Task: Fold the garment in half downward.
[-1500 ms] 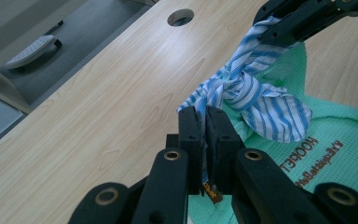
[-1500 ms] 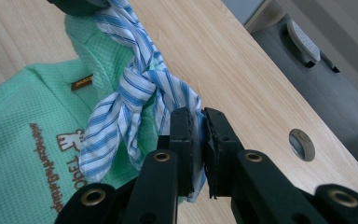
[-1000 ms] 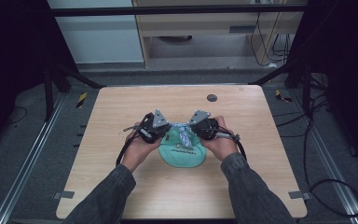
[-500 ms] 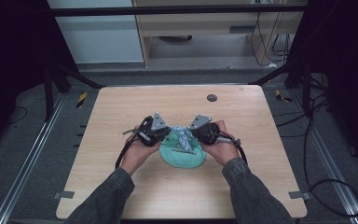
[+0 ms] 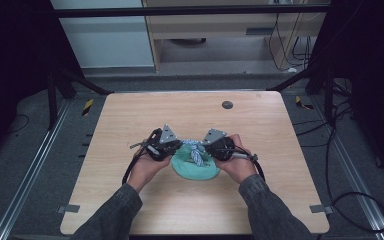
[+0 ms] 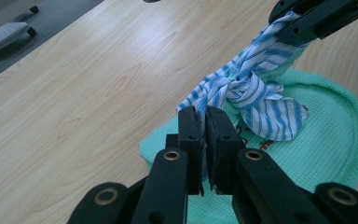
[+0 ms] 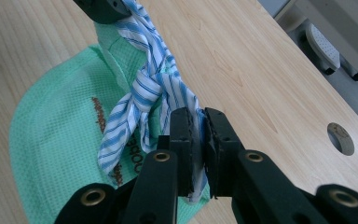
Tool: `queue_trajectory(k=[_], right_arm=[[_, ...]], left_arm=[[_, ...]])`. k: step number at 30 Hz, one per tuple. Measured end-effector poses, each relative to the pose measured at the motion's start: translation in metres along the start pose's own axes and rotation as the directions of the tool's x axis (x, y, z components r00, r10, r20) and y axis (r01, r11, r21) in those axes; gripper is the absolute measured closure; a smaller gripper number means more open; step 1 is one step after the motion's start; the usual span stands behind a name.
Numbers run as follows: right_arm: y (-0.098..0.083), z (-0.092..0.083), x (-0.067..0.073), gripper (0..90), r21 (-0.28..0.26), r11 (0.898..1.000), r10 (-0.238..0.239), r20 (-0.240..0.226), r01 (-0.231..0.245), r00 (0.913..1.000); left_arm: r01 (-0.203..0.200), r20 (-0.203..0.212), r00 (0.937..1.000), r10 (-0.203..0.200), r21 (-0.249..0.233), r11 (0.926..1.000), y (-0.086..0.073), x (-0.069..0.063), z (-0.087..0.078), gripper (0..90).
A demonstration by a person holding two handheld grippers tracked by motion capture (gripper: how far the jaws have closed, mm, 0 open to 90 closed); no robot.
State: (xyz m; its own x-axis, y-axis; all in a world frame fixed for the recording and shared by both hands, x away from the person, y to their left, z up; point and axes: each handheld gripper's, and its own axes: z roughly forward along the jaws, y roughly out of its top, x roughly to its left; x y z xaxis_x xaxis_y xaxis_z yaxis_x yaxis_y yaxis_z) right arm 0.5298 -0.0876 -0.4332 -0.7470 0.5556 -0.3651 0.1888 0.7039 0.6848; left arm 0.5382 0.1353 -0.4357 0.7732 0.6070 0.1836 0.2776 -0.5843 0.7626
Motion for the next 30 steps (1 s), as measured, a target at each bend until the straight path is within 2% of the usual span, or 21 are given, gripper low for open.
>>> queue_trajectory(k=[30], right_arm=[[-0.012, -0.008, 0.014, 81.7, -0.007, 1.0, -0.002, -0.012, 0.002, 0.9999]], left_arm=[[0.006, 0.038, 0.9992, -0.006, -0.001, 1.0, -0.01, -0.012, -0.004, 85.3]])
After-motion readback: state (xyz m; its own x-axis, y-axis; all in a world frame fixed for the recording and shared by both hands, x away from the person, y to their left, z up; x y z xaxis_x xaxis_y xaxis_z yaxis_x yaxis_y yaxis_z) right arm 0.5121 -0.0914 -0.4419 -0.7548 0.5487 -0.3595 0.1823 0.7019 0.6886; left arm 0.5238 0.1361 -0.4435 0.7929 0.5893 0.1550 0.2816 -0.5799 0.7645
